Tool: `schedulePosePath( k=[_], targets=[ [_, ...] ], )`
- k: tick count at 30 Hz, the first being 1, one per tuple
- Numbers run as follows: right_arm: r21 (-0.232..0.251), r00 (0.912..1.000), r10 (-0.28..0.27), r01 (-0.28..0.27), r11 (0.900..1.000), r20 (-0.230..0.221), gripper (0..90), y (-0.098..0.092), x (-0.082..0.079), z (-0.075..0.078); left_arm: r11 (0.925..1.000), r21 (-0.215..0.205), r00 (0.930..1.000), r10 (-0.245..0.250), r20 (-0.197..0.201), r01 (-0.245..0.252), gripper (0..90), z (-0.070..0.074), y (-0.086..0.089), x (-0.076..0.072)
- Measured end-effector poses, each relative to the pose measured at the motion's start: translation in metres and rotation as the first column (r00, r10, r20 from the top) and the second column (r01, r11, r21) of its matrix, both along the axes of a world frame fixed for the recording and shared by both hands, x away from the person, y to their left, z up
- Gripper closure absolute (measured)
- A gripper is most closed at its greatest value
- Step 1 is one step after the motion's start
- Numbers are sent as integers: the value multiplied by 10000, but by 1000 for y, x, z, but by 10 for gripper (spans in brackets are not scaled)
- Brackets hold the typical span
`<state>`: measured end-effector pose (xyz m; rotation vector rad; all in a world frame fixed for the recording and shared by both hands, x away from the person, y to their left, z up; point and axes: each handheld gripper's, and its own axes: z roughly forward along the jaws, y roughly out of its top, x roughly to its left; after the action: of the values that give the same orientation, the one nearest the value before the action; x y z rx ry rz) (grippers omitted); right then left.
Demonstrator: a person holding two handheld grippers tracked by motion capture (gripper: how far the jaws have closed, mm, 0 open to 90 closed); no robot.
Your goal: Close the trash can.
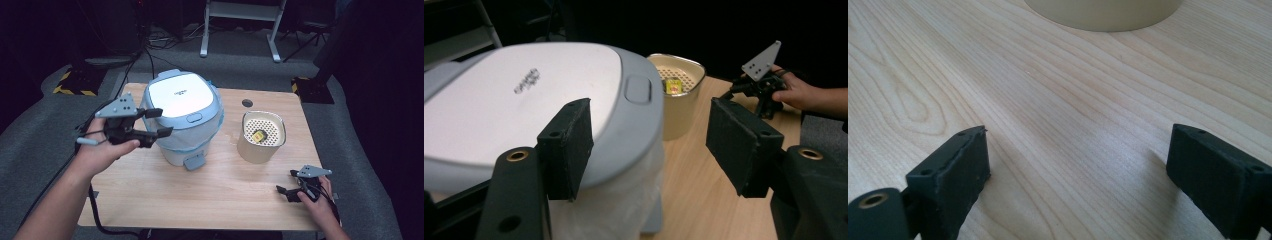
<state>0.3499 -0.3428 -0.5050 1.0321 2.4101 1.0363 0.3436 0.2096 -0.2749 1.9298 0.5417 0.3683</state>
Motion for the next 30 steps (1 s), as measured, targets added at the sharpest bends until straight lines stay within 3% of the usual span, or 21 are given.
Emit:
schedulePosePath(
  k=[5,11,19,25,30],
  targets=[
    [-14,10000,49,-49,10000,-14,90,2,1,0,9999,-151,10000,20,-71,-21,345,-21,10,-25],
    [-21,10000,97,-97,10000,2,89,2,2,0,9999,63,9995,124,-301,-122,340,-53,16,-38],
    [-26,10000,92,-92,10000,3,89,2,2,0,9996,-1,9964,275,-798,-276,293,-105,20,-33],
    [-27,10000,92,-92,10000,3,89,2,2,0,9993,40,9935,383,-1074,-380,273,-132,18,-28],
    [-26,10000,93,-93,10000,4,89,2,2,0,9966,278,9867,809,-1411,-777,258,-156,15,-24]
  ],
)
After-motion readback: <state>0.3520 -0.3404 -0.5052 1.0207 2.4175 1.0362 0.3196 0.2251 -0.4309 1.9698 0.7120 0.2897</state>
